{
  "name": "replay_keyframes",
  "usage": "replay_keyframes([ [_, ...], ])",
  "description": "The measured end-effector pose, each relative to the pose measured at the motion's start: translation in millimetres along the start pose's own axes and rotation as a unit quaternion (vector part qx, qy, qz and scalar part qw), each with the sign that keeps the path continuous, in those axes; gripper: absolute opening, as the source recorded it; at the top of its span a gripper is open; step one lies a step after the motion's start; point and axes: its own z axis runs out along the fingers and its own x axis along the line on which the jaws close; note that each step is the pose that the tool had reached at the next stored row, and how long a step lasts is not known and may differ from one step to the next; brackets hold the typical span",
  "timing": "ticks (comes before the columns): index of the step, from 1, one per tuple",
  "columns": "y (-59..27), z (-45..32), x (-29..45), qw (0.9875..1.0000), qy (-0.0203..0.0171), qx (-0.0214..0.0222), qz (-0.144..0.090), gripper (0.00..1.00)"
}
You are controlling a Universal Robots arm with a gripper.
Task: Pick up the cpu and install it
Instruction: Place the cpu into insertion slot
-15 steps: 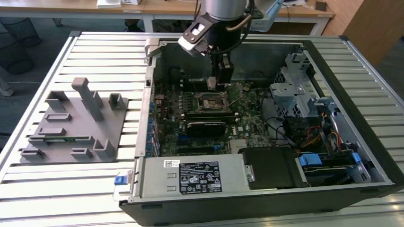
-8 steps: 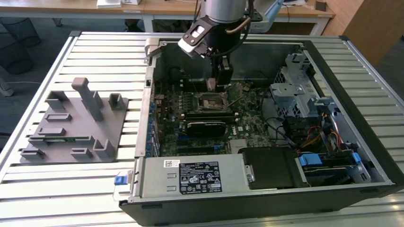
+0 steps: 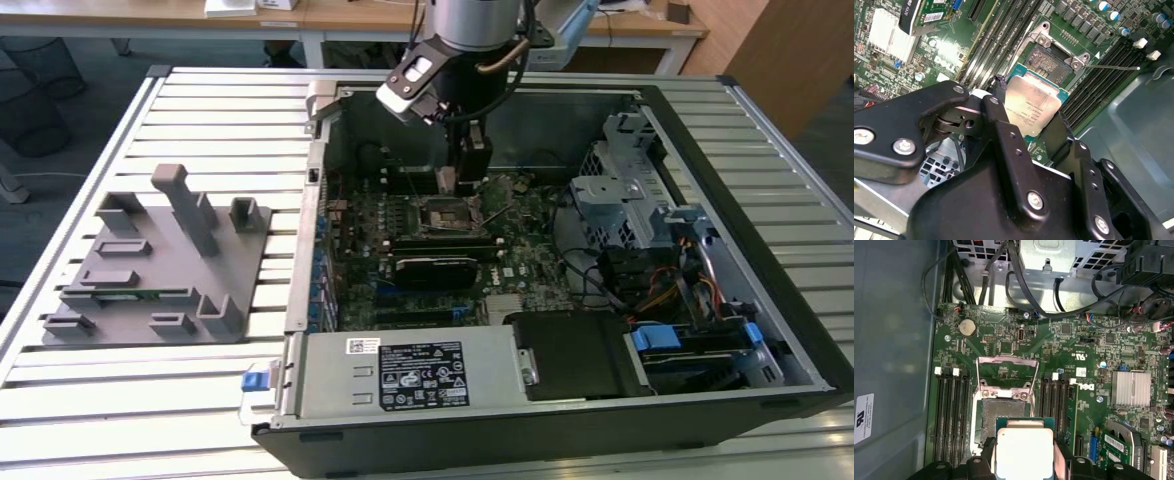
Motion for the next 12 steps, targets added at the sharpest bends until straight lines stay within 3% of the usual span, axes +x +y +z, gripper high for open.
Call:
replay_keyframes([
  [12,0.0,3.6,0.8,1.0000,0.0000,0.0000,0.000,0.54],
])
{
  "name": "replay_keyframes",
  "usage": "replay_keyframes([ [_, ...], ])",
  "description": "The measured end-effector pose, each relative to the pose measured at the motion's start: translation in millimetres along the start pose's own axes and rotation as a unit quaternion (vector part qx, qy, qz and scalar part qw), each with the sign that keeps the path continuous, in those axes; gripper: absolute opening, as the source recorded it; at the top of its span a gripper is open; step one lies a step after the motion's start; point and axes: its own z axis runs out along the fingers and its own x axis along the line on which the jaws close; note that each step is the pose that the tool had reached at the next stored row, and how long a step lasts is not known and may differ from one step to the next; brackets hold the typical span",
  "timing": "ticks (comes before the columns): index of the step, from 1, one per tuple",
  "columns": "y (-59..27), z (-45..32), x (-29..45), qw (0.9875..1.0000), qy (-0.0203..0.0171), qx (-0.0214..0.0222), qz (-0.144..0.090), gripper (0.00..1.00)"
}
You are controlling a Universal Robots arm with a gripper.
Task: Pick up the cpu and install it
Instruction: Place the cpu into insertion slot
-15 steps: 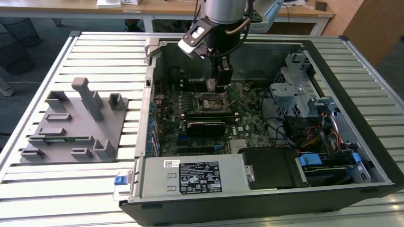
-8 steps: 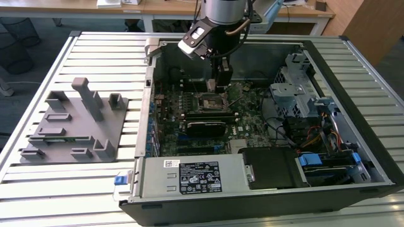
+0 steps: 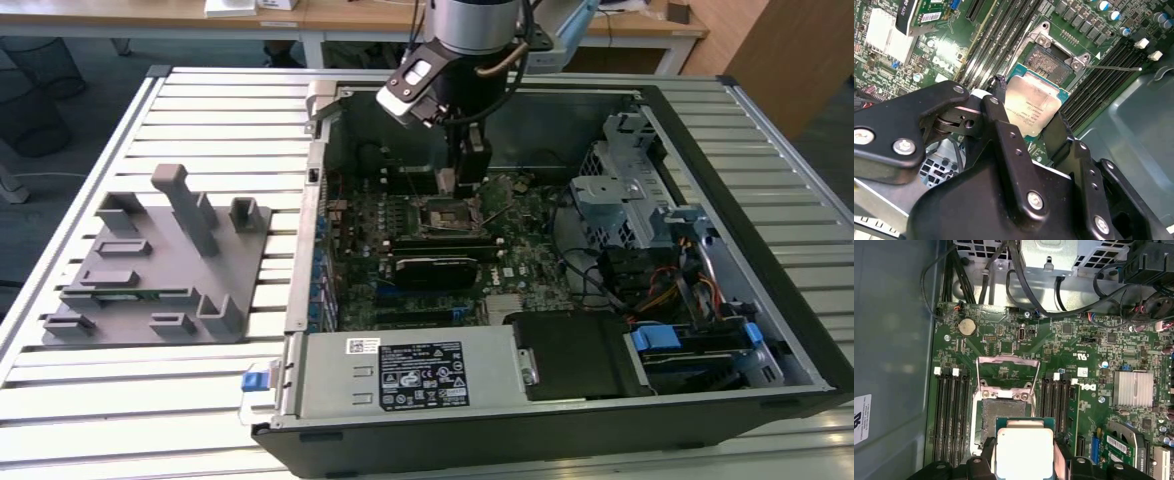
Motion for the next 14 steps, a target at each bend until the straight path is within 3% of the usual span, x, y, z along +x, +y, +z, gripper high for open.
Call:
replay_keyframes([
  [14,-0.1,10.1,4.0,1.0000,-0.0002,0.0004,0.008,0.54],
])
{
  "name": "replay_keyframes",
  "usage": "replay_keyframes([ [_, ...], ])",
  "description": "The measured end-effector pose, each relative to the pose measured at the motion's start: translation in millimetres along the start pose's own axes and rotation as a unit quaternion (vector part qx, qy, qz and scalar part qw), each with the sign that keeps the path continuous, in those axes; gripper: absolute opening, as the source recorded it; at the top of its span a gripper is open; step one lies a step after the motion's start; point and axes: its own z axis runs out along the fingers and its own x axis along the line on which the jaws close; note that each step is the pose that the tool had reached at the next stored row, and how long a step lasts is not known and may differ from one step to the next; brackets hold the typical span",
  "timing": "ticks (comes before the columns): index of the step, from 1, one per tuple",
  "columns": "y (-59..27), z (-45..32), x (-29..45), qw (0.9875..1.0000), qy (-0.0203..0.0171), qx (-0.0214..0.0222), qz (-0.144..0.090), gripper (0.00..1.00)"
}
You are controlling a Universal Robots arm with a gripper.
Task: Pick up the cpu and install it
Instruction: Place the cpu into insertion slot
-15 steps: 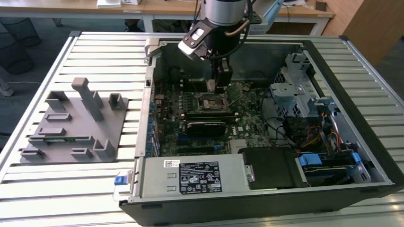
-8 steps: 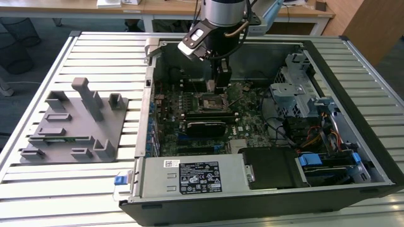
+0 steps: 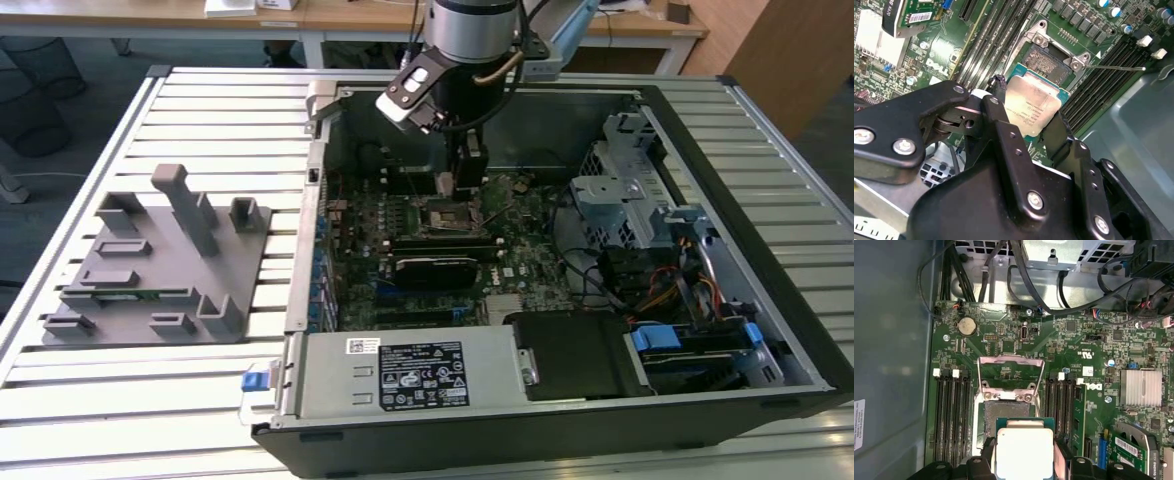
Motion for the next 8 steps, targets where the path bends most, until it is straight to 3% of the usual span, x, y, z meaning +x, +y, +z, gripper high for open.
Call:
replay_keyframes([
  [8,-0.2,6.2,0.3,0.9999,0.0003,-0.0006,-0.012,0.54],
])
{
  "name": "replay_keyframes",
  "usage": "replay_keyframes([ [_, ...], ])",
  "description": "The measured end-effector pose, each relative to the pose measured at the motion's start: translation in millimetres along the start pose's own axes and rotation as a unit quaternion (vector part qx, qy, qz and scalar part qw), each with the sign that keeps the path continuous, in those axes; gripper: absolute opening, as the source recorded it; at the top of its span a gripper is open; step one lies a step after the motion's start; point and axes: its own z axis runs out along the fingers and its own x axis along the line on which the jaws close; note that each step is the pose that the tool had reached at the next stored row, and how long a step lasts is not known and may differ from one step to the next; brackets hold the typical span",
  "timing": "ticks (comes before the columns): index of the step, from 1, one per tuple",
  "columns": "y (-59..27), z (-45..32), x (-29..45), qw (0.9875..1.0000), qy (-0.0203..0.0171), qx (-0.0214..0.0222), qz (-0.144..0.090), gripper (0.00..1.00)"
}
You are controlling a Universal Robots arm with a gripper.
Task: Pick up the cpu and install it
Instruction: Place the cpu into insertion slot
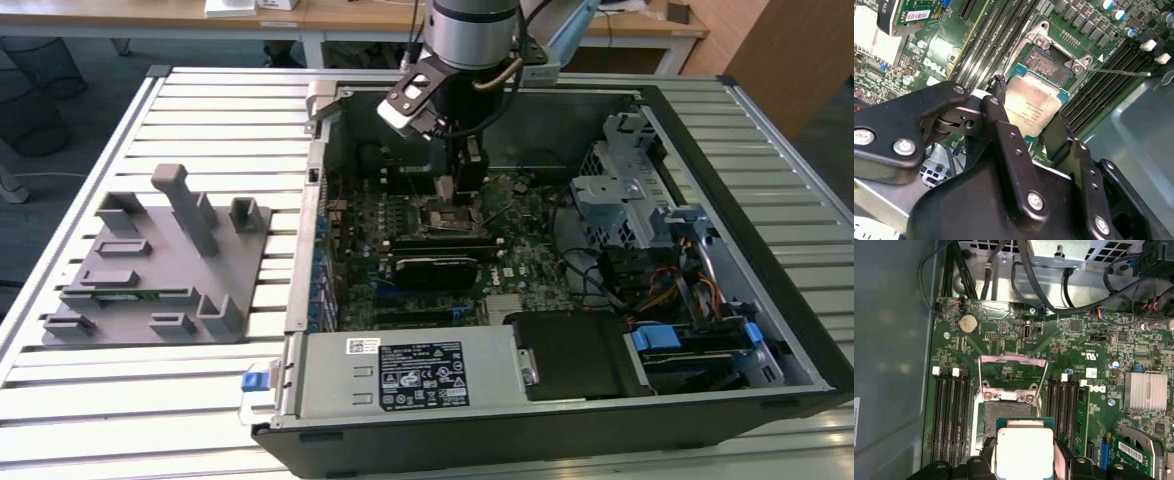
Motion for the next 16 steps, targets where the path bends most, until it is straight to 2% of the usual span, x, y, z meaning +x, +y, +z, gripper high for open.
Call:
replay_keyframes([
  [9,-0.1,3.3,0.2,1.0000,0.0001,-0.0002,-0.002,0.54],
  [16,-0.4,12.7,0.8,1.0000,0.0002,-0.0002,-0.003,0.54],
])
